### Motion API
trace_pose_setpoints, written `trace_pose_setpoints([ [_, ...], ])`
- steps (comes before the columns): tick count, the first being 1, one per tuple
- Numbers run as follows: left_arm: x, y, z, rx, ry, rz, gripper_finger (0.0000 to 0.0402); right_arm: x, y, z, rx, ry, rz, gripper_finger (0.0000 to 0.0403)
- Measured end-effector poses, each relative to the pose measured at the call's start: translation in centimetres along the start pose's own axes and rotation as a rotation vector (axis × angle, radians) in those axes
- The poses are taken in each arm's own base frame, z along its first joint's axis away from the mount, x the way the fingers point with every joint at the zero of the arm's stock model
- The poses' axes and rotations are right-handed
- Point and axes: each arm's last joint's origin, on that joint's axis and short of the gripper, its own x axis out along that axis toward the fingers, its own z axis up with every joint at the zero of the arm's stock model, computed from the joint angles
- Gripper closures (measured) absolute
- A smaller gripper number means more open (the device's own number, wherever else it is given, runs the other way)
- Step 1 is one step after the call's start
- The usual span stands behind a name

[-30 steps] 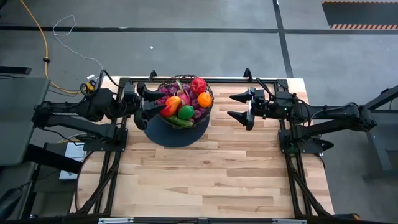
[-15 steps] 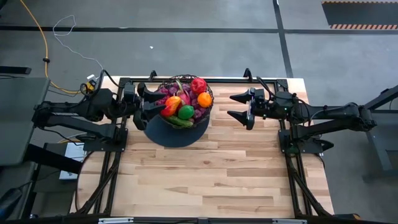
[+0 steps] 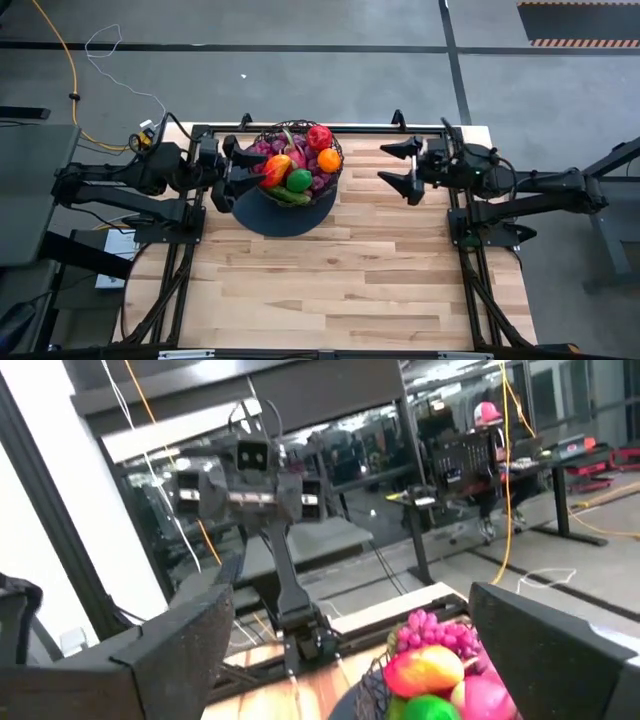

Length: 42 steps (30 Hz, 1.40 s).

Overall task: Build produce basket
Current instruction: Return to Home Position

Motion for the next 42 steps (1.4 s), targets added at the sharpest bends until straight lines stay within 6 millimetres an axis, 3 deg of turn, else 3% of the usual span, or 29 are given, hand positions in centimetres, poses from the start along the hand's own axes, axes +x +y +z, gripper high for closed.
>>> trace_pose_setpoints([
  [6, 0.0, 0.0, 0.0, -0.002, 0.001, -0.001, 0.0142, -0.8, 0.2, 0.7, -0.004, -0.027, 0.028, 0.0011],
  [17, 0.0, 0.0, 0.0, -0.019, 0.001, 0.000, 0.0142, -0.1, 0.5, -0.2, 0.104, 0.066, 0.172, 0.0011],
  [22, 0.0, 0.0, 0.0, -0.038, 0.000, 0.000, 0.0144, 0.4, 1.7, -1.1, 0.164, 0.128, 0.258, 0.0011],
  [28, 0.0, 0.0, 0.0, -0.038, 0.000, 0.002, 0.0144, 0.3, 3.7, -1.2, 0.092, 0.085, 0.354, 0.0011],
  [36, 0.0, 0.0, 0.0, -0.037, 0.001, 0.002, 0.0144, 0.2, 3.9, -1.1, 0.027, 0.039, 0.268, 0.0011],
  [42, 0.0, 0.0, -0.1, -0.036, 0.006, 0.004, 0.0143, 0.1, 2.6, -0.5, 0.065, 0.007, 0.158, 0.0011],
])
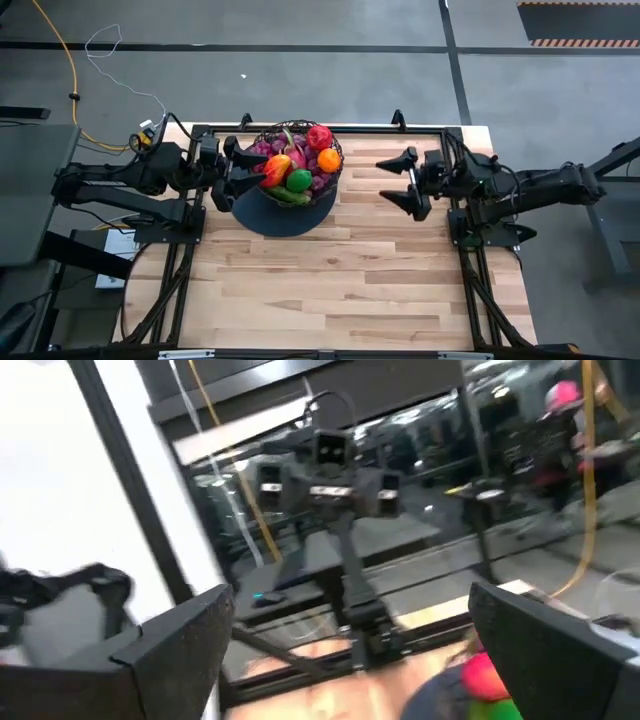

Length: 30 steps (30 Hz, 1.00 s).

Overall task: Build produce basket
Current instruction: Return to Home Position

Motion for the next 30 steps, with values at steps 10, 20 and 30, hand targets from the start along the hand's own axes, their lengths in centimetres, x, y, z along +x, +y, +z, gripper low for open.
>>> trace_pose_setpoints([
  [10, 0.0, 0.0, 0.0, 0.002, 0.001, 0.000, 0.0143, -1.2, -0.7, 1.1, -0.097, -0.042, -0.066, 0.0045],
  [20, 0.2, -0.1, -0.8, 0.148, 0.076, -0.020, 0.0304, -1.2, -0.8, 1.0, -0.090, -0.028, -0.069, 0.0059],
  [30, -2.7, 0.4, -0.3, 0.223, 0.120, 0.024, 0.0399, -1.2, -0.8, 1.0, -0.090, -0.027, -0.069, 0.0060],
])
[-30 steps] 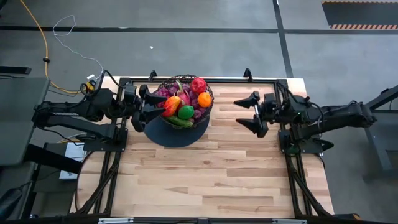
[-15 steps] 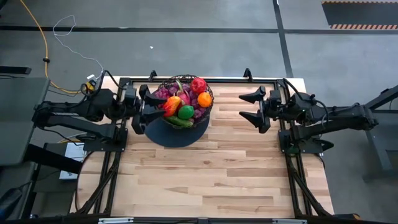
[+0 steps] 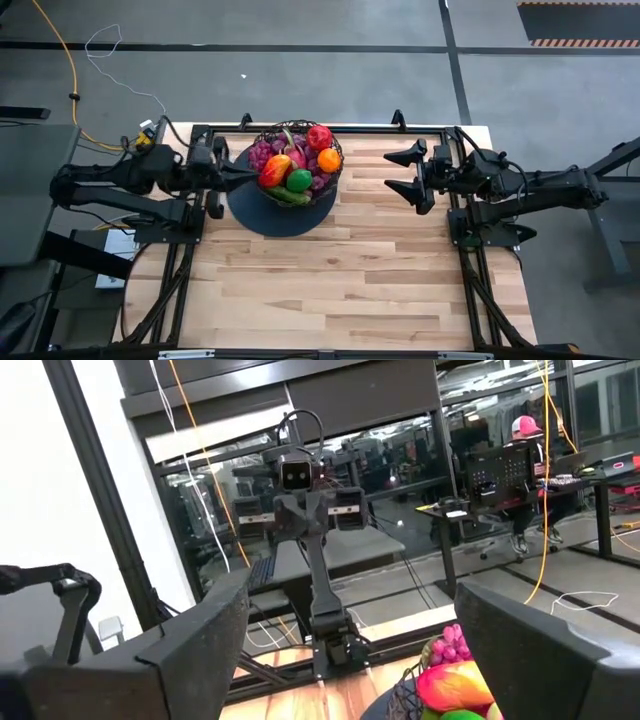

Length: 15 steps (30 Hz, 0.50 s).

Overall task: Build produce basket
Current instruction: Return to Home Position

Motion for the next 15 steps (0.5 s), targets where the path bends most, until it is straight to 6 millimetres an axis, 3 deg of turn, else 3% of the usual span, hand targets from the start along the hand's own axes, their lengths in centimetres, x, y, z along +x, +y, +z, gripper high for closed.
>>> trace_pose_setpoints([
  [4, -1.6, 0.7, 0.1, 0.051, -0.019, 0.039, 0.0401, 0.0, 0.0, -0.1, -0.001, 0.008, -0.002, 0.0060],
  [7, -2.4, 1.2, -0.9, 0.068, -0.046, 0.061, 0.0401, 0.0, -0.1, -0.3, -0.003, 0.026, -0.005, 0.0060],
  [11, -2.9, 2.0, -3.9, 0.037, -0.118, 0.060, 0.0401, 0.0, -0.1, -0.4, -0.004, 0.042, -0.008, 0.0060],
  [15, -2.8, 2.7, -8.3, -0.043, -0.138, 0.038, 0.0401, 0.0, -0.1, -0.6, 0.020, 0.058, -0.012, 0.0060],
])
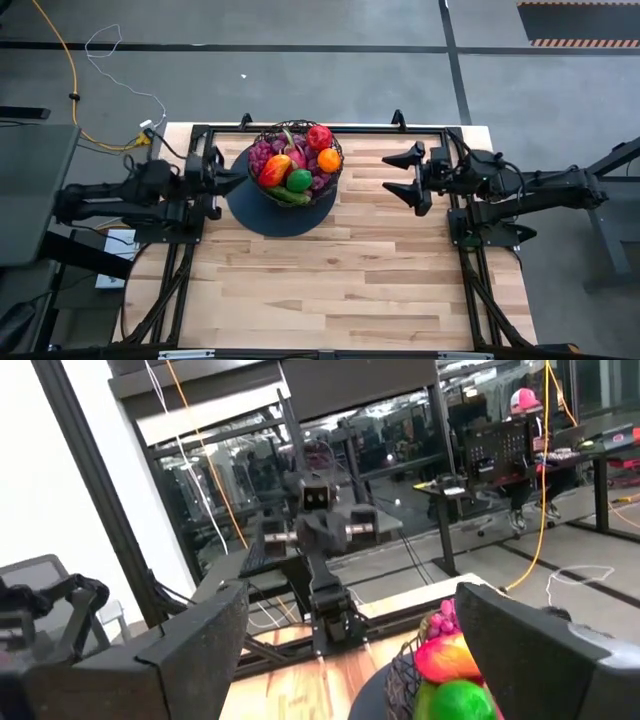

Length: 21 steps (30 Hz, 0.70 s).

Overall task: Build produce basket
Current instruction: Return to Home Position

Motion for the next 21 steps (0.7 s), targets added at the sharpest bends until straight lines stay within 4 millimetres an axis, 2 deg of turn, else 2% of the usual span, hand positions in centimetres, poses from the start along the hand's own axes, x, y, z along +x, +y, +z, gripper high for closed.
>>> trace_pose_setpoints([
  [3, -0.5, 0.6, -2.7, -0.077, 0.030, 0.022, 0.0401, 0.0, -0.1, -0.3, 0.001, 0.026, -0.006, 0.0060],
  [6, -1.0, 0.9, -4.5, -0.144, 0.048, 0.020, 0.0401, 0.0, -0.1, -0.3, 0.013, 0.033, -0.008, 0.0060],
  [17, -3.3, 1.5, -7.8, -0.150, -0.010, 0.000, 0.0401, 0.0, -0.1, -0.4, 0.033, 0.038, -0.010, 0.0060],
  [21, -3.2, 1.7, -9.1, -0.150, 0.020, 0.007, 0.0401, 0.0, -0.1, -0.4, 0.033, 0.042, -0.011, 0.0060],
])
